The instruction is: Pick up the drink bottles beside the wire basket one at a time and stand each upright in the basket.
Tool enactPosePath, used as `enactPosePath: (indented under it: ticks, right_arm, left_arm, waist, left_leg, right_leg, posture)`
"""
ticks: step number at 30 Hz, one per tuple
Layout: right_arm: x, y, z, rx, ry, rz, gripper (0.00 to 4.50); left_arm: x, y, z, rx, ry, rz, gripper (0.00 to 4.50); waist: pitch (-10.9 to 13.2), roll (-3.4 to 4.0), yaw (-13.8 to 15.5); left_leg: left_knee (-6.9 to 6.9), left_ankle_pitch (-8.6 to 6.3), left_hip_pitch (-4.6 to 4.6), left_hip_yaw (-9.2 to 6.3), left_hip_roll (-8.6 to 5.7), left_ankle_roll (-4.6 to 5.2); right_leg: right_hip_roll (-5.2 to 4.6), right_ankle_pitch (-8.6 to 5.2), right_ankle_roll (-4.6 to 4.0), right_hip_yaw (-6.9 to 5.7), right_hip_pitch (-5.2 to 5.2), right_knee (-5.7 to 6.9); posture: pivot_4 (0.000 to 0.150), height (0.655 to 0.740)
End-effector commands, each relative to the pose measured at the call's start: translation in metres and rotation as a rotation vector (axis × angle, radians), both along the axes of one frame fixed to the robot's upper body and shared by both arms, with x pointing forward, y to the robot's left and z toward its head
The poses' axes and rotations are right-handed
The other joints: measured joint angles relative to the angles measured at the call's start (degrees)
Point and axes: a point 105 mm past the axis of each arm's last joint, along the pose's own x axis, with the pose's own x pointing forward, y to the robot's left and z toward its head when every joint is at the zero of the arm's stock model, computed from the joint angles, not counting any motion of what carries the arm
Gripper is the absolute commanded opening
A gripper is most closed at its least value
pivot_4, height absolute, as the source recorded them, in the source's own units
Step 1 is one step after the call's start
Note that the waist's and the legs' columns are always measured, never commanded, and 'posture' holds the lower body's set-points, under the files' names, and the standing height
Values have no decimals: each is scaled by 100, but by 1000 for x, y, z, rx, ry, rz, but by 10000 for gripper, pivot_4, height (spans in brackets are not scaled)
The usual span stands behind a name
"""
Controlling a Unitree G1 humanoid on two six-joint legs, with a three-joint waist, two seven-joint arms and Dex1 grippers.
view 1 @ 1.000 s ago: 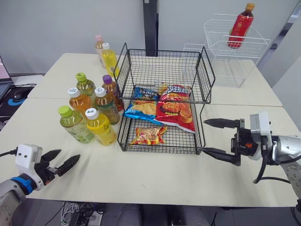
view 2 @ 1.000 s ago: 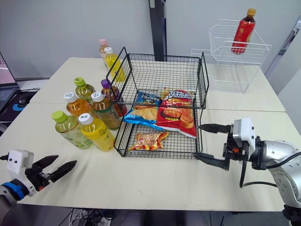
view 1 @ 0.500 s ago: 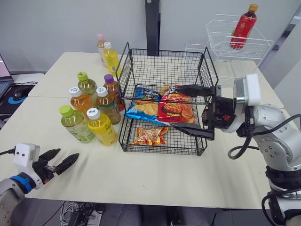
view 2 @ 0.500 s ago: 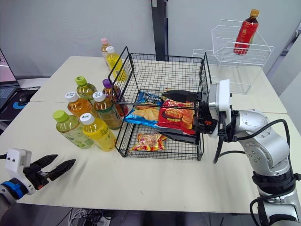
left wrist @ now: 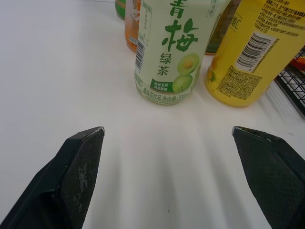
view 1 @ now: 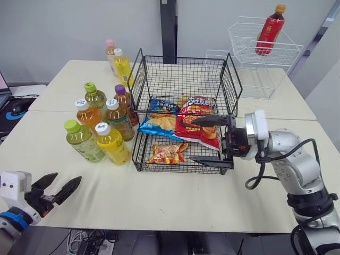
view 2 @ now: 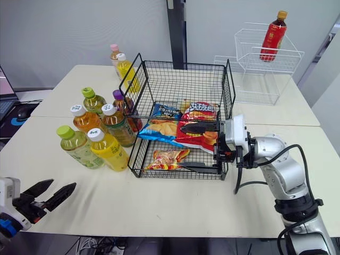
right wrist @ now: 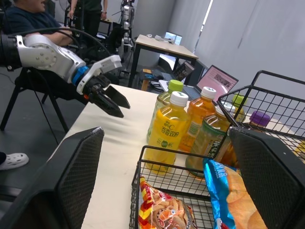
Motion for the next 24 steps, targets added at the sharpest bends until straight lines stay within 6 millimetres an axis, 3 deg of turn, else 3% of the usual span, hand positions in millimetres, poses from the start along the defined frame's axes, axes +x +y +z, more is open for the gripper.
enactPosePath:
  ticks: [1, 5, 11, 19, 24]
  right_arm:
    - [-1, -2, -9, -14, -52, 15, 45000]
    - [5, -3, -18, -9, -75, 1, 45000]
    - [10, 1, -7, 104, -170, -15, 45000]
    - [12, 2, -9, 131, -197, 4, 45000]
    - [13, 2, -11, 114, -183, 12, 45000]
  left_arm:
    - [-6, 1, 10, 19, -48, 30, 44702]
    - [-10, 0, 12, 22, -65, 49, 44702]
    - [-15, -4, 13, 27, -81, 65, 44702]
    - [-20, -7, 18, 25, -108, 81, 44702]
    - [-10, -19, 57, 47, -271, 83, 44702]
  waist:
    - [0, 0, 0]
    - [0, 0, -8]
    - [2, 2, -58]
    - [1, 2, -123]
    - [2, 3, -140]
  left_leg:
    - [0, 0, 0, 0, 0, 0]
    - [1, 0, 1, 3, 0, 0]
    - [0, 0, 2, 7, 0, 0]
    - [0, -1, 2, 8, 0, 1]
    - [0, -1, 2, 9, -1, 1]
  right_leg:
    - [0, 0, 0, 0, 0, 0]
    - [0, 0, 0, 3, 0, 0]
    - [1, 0, 0, 7, -1, 0]
    - [2, 0, 0, 9, -1, -1]
    - [2, 0, 0, 13, -1, -1]
  posture:
    - [1500, 7400]
    - [1500, 7400]
    - [1500, 7400]
    - [1500, 7400]
    - [1500, 7400]
